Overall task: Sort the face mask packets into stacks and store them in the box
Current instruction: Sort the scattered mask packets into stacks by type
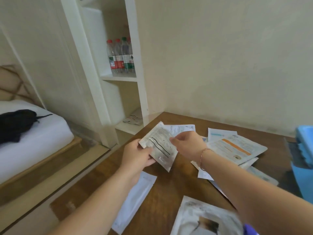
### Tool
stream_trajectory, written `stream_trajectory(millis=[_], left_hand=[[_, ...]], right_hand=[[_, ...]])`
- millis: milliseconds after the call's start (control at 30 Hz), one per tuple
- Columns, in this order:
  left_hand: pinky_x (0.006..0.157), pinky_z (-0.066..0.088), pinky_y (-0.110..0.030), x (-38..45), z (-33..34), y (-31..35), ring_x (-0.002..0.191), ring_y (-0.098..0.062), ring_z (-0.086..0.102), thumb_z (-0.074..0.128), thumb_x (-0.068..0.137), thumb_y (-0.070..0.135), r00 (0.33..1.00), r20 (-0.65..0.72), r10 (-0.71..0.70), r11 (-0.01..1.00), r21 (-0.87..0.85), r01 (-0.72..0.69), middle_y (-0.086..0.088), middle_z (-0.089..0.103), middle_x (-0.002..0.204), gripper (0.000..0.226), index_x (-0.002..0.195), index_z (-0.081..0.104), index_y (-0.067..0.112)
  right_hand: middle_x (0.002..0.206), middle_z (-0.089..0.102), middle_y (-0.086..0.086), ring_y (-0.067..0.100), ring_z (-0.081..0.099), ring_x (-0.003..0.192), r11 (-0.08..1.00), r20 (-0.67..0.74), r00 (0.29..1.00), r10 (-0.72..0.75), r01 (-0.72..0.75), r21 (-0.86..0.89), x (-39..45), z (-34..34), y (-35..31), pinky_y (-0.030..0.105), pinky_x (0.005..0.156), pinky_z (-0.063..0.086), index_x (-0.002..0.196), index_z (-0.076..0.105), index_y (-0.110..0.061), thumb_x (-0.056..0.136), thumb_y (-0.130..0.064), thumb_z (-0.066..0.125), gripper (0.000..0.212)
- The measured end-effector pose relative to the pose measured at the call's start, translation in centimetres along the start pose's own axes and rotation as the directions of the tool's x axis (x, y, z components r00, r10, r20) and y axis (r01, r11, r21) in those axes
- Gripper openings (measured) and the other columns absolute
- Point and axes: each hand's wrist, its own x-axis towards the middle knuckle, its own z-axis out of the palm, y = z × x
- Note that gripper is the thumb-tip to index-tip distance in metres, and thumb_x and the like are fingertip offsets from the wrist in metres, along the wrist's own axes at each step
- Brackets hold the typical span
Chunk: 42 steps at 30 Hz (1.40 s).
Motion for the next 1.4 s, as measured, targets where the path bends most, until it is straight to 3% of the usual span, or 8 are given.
stream_trajectory(millis=[133, 233, 367, 533, 733, 900, 1100, 1400], left_hand=[[0.083, 0.048, -0.009, -2.9, 1.8, -1.1, 0.097, 0.003, 0.060, 0.054, 0.098, 0.020, 0.816, 0.105, 0.568, 0.665, 0.526, -0.530, 0.019, 0.067, 0.108, 0.026, 0.119, 0.062, 0.033], [0.089, 0.042, -0.003, -4.4, 3.9, -2.3, 0.101, 0.007, 0.055, 0.050, 0.100, 0.022, 0.741, 0.301, 0.601, 0.515, 0.563, -0.646, 0.018, 0.064, 0.119, 0.034, 0.132, 0.058, 0.030], [0.096, 0.048, -0.016, -4.6, 5.3, -3.5, 0.111, -0.004, 0.061, 0.054, 0.099, 0.023, 0.684, 0.451, 0.574, 0.436, 0.538, -0.721, 0.013, 0.067, 0.121, 0.031, 0.128, 0.061, 0.030], [0.093, 0.042, -0.010, -4.5, 4.4, -2.9, 0.114, 0.012, 0.044, 0.056, 0.092, 0.050, 0.750, 0.473, 0.462, 0.528, 0.533, -0.661, 0.022, 0.056, 0.130, 0.040, 0.128, 0.060, 0.031], [0.083, 0.058, -0.026, -1.4, 3.9, -1.5, 0.109, -0.010, 0.064, 0.063, 0.091, 0.043, 0.988, 0.138, 0.070, 0.974, 0.203, -0.097, 0.012, 0.064, 0.124, 0.046, 0.132, 0.055, 0.025], [0.080, 0.061, -0.036, -1.4, 4.0, -1.6, 0.093, -0.017, 0.073, 0.064, 0.093, 0.025, 0.965, 0.263, -0.028, 0.994, 0.107, -0.001, 0.002, 0.076, 0.101, 0.022, 0.115, 0.066, 0.022], [0.065, 0.055, -0.024, -4.0, 2.4, -1.6, 0.087, -0.015, 0.073, 0.060, 0.096, 0.018, 0.941, 0.332, -0.071, 0.993, 0.112, 0.036, -0.002, 0.077, 0.097, 0.020, 0.114, 0.068, 0.017], [0.081, 0.050, -0.026, -14.0, -1.4, -0.5, 0.102, -0.013, 0.069, 0.078, 0.079, 0.008, 0.848, 0.528, -0.036, 0.991, 0.129, -0.038, 0.002, 0.074, 0.112, 0.053, 0.123, 0.059, 0.028]], right_hand=[[0.098, 0.065, 0.009, 0.028, 0.068, 0.090, 0.894, 0.092, 0.970, 0.225, -0.244, 0.376, -0.1, -0.7, -0.8, 0.040, 0.076, 0.060, 0.103, 0.060, -0.009, 0.084, -0.066, 0.052, 0.061], [0.116, 0.059, 0.016, 0.037, 0.066, 0.095, 0.704, 0.247, 0.926, 0.286, -0.378, 0.601, -0.4, -2.2, 0.1, 0.049, 0.070, 0.060, 0.117, 0.052, -0.011, 0.078, -0.069, 0.058, 0.071], [0.113, 0.059, 0.017, 0.035, 0.066, 0.090, 0.722, 0.194, 0.904, 0.380, -0.421, 0.548, -0.6, -2.8, 1.8, 0.046, 0.061, 0.061, 0.128, 0.048, -0.011, 0.093, -0.024, 0.061, 0.040], [0.090, 0.072, 0.013, 0.025, 0.071, 0.075, 0.756, 0.104, 0.946, 0.307, -0.309, 0.577, -0.4, -2.3, 3.9, 0.032, 0.050, 0.056, 0.110, 0.066, -0.009, 0.093, 0.003, 0.047, 0.028], [0.113, 0.068, 0.021, 0.030, 0.072, 0.084, 0.571, 0.100, 0.991, 0.094, -0.136, 0.810, -1.0, -3.6, 4.7, 0.047, 0.078, 0.058, 0.117, 0.060, -0.003, 0.097, 0.003, 0.045, 0.026], [0.112, 0.069, 0.021, 0.040, 0.066, 0.104, 0.604, 0.073, 0.994, 0.085, -0.110, 0.790, -1.4, -4.1, 5.5, 0.059, 0.093, 0.049, 0.116, 0.062, -0.006, 0.097, 0.002, 0.046, 0.026], [0.081, 0.062, 0.011, 0.018, 0.059, 0.065, 0.670, -0.041, 0.991, 0.124, -0.054, 0.741, -3.0, -5.8, 5.6, 0.028, 0.049, 0.052, 0.116, 0.057, -0.011, 0.093, -0.007, 0.059, 0.024], [0.083, 0.066, 0.018, 0.021, 0.063, 0.061, 0.866, 0.018, 0.994, 0.110, -0.105, 0.490, -10.4, -7.4, 6.7, 0.027, 0.048, 0.055, 0.121, 0.060, -0.005, 0.085, 0.003, 0.067, 0.037]])
